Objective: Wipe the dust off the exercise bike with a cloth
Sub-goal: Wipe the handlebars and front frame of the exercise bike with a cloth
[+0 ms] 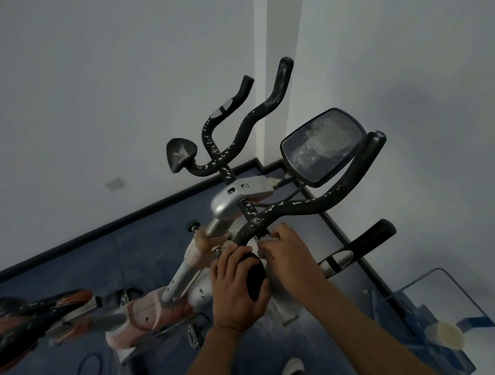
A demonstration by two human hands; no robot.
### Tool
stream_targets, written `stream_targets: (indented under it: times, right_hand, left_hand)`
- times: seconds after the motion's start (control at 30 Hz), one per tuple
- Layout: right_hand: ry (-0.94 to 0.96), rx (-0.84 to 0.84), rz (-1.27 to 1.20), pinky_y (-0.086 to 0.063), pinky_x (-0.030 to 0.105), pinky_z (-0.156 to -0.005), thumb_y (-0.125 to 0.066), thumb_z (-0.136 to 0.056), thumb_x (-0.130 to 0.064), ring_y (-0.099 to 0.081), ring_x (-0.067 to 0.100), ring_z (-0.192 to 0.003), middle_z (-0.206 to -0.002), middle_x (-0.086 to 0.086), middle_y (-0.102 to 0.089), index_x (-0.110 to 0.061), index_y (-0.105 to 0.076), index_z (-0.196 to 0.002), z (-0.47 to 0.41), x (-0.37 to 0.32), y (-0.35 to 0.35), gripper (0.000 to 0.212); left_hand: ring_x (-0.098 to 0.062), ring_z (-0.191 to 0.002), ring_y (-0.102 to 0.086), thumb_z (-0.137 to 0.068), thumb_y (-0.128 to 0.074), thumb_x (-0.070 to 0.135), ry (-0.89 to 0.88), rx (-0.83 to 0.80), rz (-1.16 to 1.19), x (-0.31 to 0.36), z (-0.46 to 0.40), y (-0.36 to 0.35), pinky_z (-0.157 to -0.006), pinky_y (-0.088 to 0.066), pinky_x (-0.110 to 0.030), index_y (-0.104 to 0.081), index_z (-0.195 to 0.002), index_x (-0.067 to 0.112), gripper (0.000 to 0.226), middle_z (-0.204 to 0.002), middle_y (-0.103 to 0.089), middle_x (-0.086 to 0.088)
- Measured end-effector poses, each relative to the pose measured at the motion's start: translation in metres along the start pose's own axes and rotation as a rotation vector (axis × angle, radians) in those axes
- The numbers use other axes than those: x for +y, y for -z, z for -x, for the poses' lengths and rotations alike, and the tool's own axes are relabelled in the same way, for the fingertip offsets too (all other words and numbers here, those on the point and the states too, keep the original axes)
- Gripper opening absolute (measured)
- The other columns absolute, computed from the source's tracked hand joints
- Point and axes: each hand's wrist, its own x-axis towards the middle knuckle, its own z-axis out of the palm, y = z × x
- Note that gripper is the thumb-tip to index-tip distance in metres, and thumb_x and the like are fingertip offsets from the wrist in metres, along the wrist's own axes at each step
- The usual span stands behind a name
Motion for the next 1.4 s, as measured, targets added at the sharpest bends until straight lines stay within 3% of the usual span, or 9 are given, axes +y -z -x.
stream_targets:
  times: [0.1,0.3,0.57,0.7,0.87,1.07,1.17,1.27,1.4]
  right_hand:
    - [-0.036,0.042,-0.108,-0.051,0.041,-0.089,-0.057,-0.098,-0.012,-0.054,0.026,-0.105,-0.118,0.012,-0.054,-0.01,-0.068,-0.111,-0.006,-0.006,0.003,0.016]
    - [0.065,-0.077,0.044,-0.047,0.023,-0.082,-0.06,-0.098,-0.031,-0.043,0.006,-0.092,-0.107,-0.009,-0.037,-0.023,-0.062,-0.1,0.024,0.015,0.005,0.009]
    - [-0.08,0.048,-0.577,-0.05,0.012,-0.086,-0.074,-0.092,-0.019,-0.065,0.001,-0.1,-0.099,-0.014,-0.069,-0.023,-0.075,-0.106,0.026,-0.001,0.038,0.015]
    - [-0.255,0.115,-0.781,-0.057,0.021,-0.079,-0.078,-0.087,-0.018,-0.07,0.007,-0.091,-0.093,-0.013,-0.071,-0.018,-0.067,-0.095,0.026,-0.031,0.041,0.015]
    - [-0.288,0.179,-0.861,-0.054,0.016,-0.073,-0.07,-0.092,-0.014,-0.07,0.005,-0.084,-0.086,-0.01,-0.074,-0.014,-0.071,-0.093,0.01,-0.07,0.036,0.001]
    - [-0.247,0.262,-0.621,-0.05,0.012,-0.081,-0.053,-0.096,-0.045,-0.066,0.004,-0.098,-0.099,-0.016,-0.069,-0.023,-0.069,-0.103,-0.004,-0.084,0.017,0.028]
    - [-0.249,0.389,-0.215,-0.044,0.011,-0.082,-0.049,-0.096,-0.042,-0.063,0.005,-0.091,-0.096,-0.006,-0.07,-0.017,-0.071,-0.1,0.008,-0.049,0.011,0.033]
    - [-0.297,0.433,0.25,-0.046,0.038,-0.09,-0.053,-0.098,-0.035,-0.063,0.024,-0.09,-0.096,0.006,-0.068,-0.011,-0.074,-0.097,0.035,0.002,0.011,0.032]
    - [-0.376,0.38,0.577,-0.033,0.056,-0.112,-0.056,-0.093,-0.031,-0.061,0.038,-0.112,-0.105,0.015,-0.069,-0.011,-0.077,-0.094,0.055,0.02,0.01,0.029]
  left_hand:
    - [-0.022,-0.144,-0.036,-0.084,-0.062,0.045,0.027,-0.018,-0.024,0.005,0.0,0.004,-0.106,-0.039,-0.06,-0.055,-0.119,0.026,0.04,-0.139,-0.054,0.001]
    - [-0.013,-0.149,-0.027,-0.085,-0.068,0.041,0.082,-0.04,-0.045,0.013,0.001,0.009,-0.113,-0.034,-0.056,-0.061,-0.119,0.022,0.039,-0.142,-0.052,0.006]
    - [-0.018,-0.125,-0.051,-0.087,-0.061,0.051,0.108,-0.062,-0.074,0.022,-0.015,0.025,-0.107,-0.037,-0.052,-0.068,-0.11,0.022,0.038,-0.123,-0.062,0.007]
    - [-0.016,-0.111,-0.056,-0.1,-0.04,0.059,0.163,-0.063,0.232,0.029,-0.029,0.038,-0.098,-0.042,-0.048,-0.065,-0.114,0.022,0.047,-0.114,-0.062,0.011]
    - [-0.021,-0.097,-0.067,-0.1,-0.051,0.048,0.358,-0.12,0.765,0.032,-0.045,0.071,-0.083,-0.057,-0.037,-0.059,-0.112,0.034,0.02,-0.104,-0.068,0.007]
    - [-0.014,-0.08,-0.067,-0.102,-0.054,0.029,0.538,-0.092,0.948,-0.019,-0.064,0.1,-0.068,-0.056,-0.024,-0.059,-0.108,0.024,0.009,-0.089,-0.067,-0.001]
    - [0.0,-0.075,-0.065,-0.106,-0.043,0.008,0.672,-0.022,0.996,-0.053,-0.075,0.115,-0.065,-0.054,-0.018,-0.057,-0.104,0.01,0.015,-0.09,-0.062,-0.003]
    - [-0.017,-0.089,-0.066,-0.102,-0.051,0.027,0.736,-0.008,1.019,-0.1,-0.083,0.122,-0.078,-0.056,-0.04,-0.061,-0.099,0.018,0.014,-0.098,-0.064,-0.011]
    - [-0.001,-0.073,-0.054,-0.105,-0.051,0.02,0.632,-0.097,0.848,-0.13,-0.098,0.125,-0.071,-0.043,-0.03,-0.055,-0.092,0.022,0.014,-0.086,-0.056,0.002]
